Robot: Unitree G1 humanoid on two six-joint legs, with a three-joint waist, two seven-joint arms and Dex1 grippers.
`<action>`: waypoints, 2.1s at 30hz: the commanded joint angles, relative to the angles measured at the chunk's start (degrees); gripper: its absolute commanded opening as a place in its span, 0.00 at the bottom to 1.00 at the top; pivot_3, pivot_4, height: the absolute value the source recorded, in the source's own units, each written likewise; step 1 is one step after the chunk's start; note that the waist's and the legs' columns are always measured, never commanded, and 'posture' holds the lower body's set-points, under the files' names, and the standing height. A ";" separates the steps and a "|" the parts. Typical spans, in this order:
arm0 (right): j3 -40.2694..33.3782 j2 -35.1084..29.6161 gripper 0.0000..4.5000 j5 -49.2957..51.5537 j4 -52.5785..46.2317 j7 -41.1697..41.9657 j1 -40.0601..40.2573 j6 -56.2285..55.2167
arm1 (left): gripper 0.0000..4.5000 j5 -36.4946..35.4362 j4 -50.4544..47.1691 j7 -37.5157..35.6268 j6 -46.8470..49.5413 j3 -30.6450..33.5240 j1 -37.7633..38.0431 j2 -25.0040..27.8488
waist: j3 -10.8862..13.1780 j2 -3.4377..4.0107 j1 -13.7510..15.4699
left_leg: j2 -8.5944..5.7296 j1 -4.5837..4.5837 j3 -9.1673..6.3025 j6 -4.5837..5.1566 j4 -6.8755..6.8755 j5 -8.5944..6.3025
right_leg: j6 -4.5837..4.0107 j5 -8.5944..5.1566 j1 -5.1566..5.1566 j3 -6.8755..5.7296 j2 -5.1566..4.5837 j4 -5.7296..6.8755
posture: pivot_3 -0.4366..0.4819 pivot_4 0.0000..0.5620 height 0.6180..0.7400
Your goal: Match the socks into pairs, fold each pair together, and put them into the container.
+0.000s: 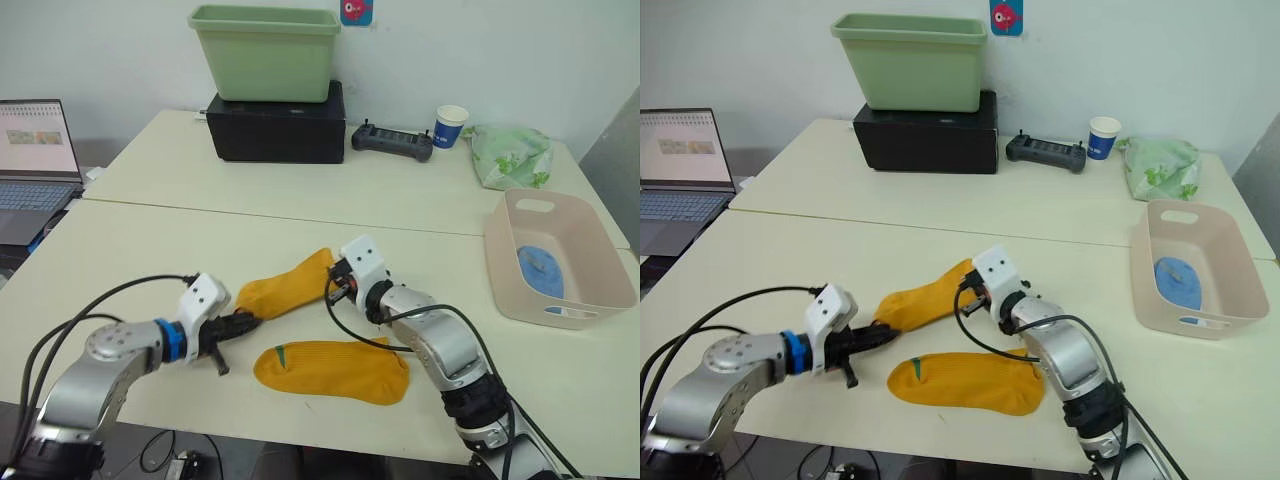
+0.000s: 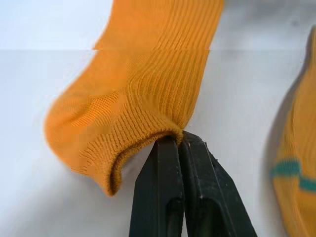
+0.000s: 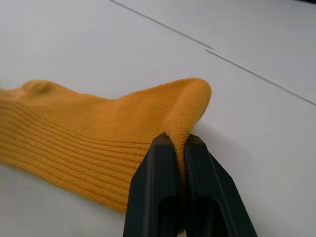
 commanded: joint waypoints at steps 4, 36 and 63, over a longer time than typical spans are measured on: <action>-3.61 -4.66 0.00 -1.34 -0.49 0.99 -0.63 0.45 | 0.00 2.22 1.24 -0.37 3.82 -8.79 -7.41 -3.00 | 0.01 0.01 -0.17 | 0.02 0.00 -0.05 0.01 0.00 0.00 | 0.00 0.00 -0.02 -0.05 0.05 0.04 | 0.48 0.27 0.64; -7.01 -1.92 1.00 -3.08 9.47 9.97 -11.09 -13.42 | 0.99 -7.81 -17.73 14.29 28.66 -2.57 -12.21 -13.01 | 0.02 0.01 -0.17 | 0.02 0.02 -0.11 -0.43 0.03 0.26 | 0.00 0.01 0.05 -0.06 0.00 0.11 | 0.48 0.27 0.64; -0.37 -12.66 1.00 0.39 -14.20 19.62 3.93 -5.69 | 1.00 -18.75 -13.16 -6.11 24.57 -1.79 -9.39 5.91 | 0.07 -0.01 -0.16 | 0.02 0.00 -0.10 -0.41 -0.02 0.24 | 0.01 0.01 0.03 -0.07 0.04 0.03 | 0.48 0.27 0.64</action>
